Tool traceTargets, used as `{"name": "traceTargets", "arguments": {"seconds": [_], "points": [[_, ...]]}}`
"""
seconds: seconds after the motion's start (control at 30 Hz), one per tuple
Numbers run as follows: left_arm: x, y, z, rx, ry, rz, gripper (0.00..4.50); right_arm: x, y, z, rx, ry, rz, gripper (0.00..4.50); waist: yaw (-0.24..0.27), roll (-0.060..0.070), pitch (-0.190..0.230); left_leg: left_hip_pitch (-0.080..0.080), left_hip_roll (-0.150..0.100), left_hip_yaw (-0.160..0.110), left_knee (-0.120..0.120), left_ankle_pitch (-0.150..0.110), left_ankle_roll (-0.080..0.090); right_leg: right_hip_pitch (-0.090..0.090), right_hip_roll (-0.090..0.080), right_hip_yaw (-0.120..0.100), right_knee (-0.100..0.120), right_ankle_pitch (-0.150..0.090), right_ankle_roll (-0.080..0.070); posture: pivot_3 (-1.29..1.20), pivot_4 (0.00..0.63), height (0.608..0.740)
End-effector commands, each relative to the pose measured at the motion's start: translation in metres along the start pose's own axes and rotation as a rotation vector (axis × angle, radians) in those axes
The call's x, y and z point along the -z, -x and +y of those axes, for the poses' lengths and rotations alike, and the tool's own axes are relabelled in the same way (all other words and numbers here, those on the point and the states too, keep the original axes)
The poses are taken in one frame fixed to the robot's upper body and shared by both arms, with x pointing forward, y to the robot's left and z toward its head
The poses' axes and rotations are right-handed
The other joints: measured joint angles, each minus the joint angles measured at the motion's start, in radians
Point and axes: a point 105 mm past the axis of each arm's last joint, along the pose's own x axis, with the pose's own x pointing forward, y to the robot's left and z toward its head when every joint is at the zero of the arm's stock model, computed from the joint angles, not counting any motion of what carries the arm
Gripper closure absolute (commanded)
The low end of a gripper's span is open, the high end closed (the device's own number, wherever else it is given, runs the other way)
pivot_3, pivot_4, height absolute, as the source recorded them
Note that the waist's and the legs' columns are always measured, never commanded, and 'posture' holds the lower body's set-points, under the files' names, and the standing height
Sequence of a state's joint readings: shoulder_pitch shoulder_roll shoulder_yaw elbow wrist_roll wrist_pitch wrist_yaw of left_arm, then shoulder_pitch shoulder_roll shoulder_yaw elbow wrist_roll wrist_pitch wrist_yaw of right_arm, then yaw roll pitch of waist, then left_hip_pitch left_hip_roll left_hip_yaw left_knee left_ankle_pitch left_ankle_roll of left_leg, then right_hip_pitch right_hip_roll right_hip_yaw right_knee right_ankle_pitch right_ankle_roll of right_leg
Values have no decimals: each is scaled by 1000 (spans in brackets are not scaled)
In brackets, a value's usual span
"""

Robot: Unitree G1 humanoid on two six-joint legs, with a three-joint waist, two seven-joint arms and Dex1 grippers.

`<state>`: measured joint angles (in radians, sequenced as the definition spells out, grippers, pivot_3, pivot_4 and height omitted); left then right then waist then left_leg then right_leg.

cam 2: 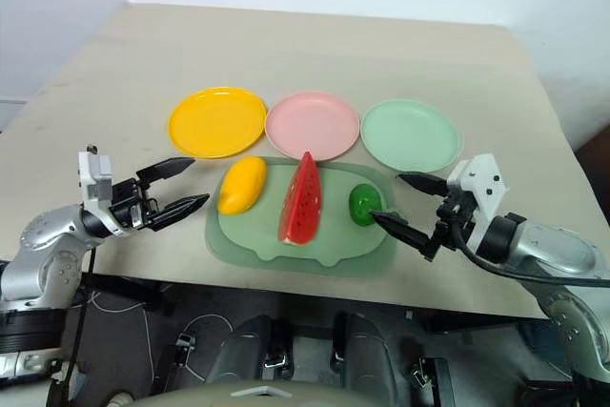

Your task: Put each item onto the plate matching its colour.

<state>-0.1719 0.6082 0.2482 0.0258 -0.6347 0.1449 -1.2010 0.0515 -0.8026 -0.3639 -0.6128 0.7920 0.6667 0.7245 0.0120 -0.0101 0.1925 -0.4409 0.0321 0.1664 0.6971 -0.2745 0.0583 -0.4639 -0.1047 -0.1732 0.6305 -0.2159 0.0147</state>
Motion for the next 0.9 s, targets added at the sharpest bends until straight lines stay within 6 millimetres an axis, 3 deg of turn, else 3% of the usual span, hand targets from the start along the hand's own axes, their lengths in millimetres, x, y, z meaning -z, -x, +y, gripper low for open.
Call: {"name": "traceTargets", "arguments": {"seconds": [0.03, 0.33, 0.6, 0.73, 0.9], "points": [[-3, 3, 1, 8, -36, -9, 15, -10, -3, 0, 1, 19, -39, 0, -1, 0, 0, 0, 0, 0, 0, 0, 0, 0, 0, 0, 0, 0, 0, 0, 150, 696], [-2, 6, -7, 23, -26, -7, 15, -12, -7, -6, 10, -11, -47, 0, 1, 0, 0, 0, 0, 0, 0, 0, 0, -1, 0, 0, 0, 0, 0, 0, 150, 696], [1, -1, -13, 42, -12, -14, 15, -28, -3, -23, 84, -92, -44, 0, -1, 1, 0, 0, 0, 0, 0, 0, 0, -1, 0, 0, 0, 0, -1, 0, 150, 696], [9, 5, -15, 55, 11, 9, 15, -49, -8, -27, 42, -225, -69, 0, -3, 1, 0, -1, 0, 0, 0, 0, 0, -1, 0, 0, 1, 2, -3, 0, 150, 696], [10, 8, -12, 45, 7, 11, 15, -30, -20, -47, 173, -260, 126, 0, -2, 2, 0, -1, 1, 0, 0, 0, 0, -2, 0, -1, 1, 2, -3, 0, 150, 696]]}}
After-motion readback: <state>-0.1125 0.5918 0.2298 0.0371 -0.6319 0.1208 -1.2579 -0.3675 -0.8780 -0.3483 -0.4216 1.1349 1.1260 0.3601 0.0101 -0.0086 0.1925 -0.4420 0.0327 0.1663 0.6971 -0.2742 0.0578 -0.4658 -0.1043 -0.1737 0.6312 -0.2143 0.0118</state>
